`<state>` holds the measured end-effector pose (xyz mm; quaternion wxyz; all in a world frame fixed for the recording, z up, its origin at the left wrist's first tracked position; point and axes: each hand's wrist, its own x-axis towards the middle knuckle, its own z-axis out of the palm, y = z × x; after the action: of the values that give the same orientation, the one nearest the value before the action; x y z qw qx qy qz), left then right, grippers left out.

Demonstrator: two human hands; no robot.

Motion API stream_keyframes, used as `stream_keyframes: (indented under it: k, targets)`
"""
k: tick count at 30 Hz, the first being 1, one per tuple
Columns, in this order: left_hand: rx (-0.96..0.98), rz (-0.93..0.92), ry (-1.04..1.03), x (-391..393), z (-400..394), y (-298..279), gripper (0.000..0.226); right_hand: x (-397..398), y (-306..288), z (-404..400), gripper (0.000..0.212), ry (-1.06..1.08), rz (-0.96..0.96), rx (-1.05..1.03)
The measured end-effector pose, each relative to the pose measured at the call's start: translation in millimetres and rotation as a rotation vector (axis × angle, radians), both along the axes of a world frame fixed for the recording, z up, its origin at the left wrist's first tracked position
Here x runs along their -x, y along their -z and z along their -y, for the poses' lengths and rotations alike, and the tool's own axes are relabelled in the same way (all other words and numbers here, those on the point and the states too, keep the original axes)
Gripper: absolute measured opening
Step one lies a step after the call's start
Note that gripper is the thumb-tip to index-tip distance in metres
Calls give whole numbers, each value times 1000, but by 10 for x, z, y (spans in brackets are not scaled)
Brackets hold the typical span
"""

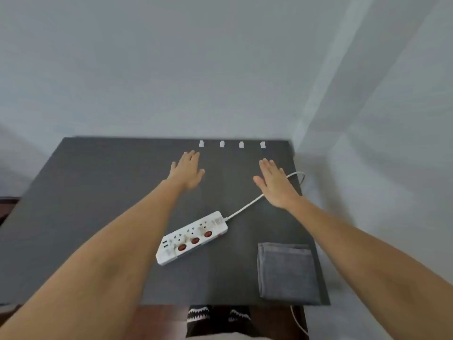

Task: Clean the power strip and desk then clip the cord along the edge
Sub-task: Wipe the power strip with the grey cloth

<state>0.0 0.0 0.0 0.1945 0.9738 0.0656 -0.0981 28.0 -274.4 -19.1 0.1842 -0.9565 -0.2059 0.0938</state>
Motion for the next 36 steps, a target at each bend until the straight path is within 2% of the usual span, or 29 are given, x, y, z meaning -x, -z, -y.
stream_keyframes:
  k: [4, 7, 9, 12, 15, 17, 19, 22, 24, 29, 31, 34, 36]
  targets:
    - [56, -98, -51, 453, -12, 364, 62, 507, 439, 227, 63, -67, -93, 73]
    - [108, -129, -71, 837, -35, 624, 63, 908, 755, 450, 79, -133, -106, 88]
    - [139, -134, -102, 1073, -83, 729, 67, 1167, 904, 594, 80, -204, -115, 119]
    - [164, -158, -147, 1449, -127, 835, 86, 1514, 1081, 789, 69, -317, -74, 243]
    - [164, -218, -213, 1777, -192, 926, 111, 1679, 1207, 902, 77, -358, -92, 328]
    - [148, -262, -260, 1937, -218, 995, 117, 1689, 1242, 894, 82, -351, -122, 338]
    - [172, -259, -326, 2028, -220, 1057, 112, 1636, 1246, 845, 87, -347, -120, 337]
    - [167, -172, -389, 2047, -187, 1104, 91, 1530, 1250, 756, 90, -363, -94, 369]
    - [148, -113, -416, 2010, -168, 1119, 82, 1475, 1262, 700, 85, -342, -87, 371]
    - [166, -90, -365, 1820, -137, 1159, 82, 1365, 1301, 537, 66, -181, -145, 318]
    - [190, -69, -342, 1720, -113, 1179, 81, 1356, 1305, 518, 73, -157, -157, 277]
    - [220, -51, -313, 1575, -101, 1197, 81, 1416, 1287, 562, 97, -188, -149, 312]
    - [242, -42, -297, 1503, -107, 1202, 81, 1432, 1309, 614, 95, -207, -146, 355]
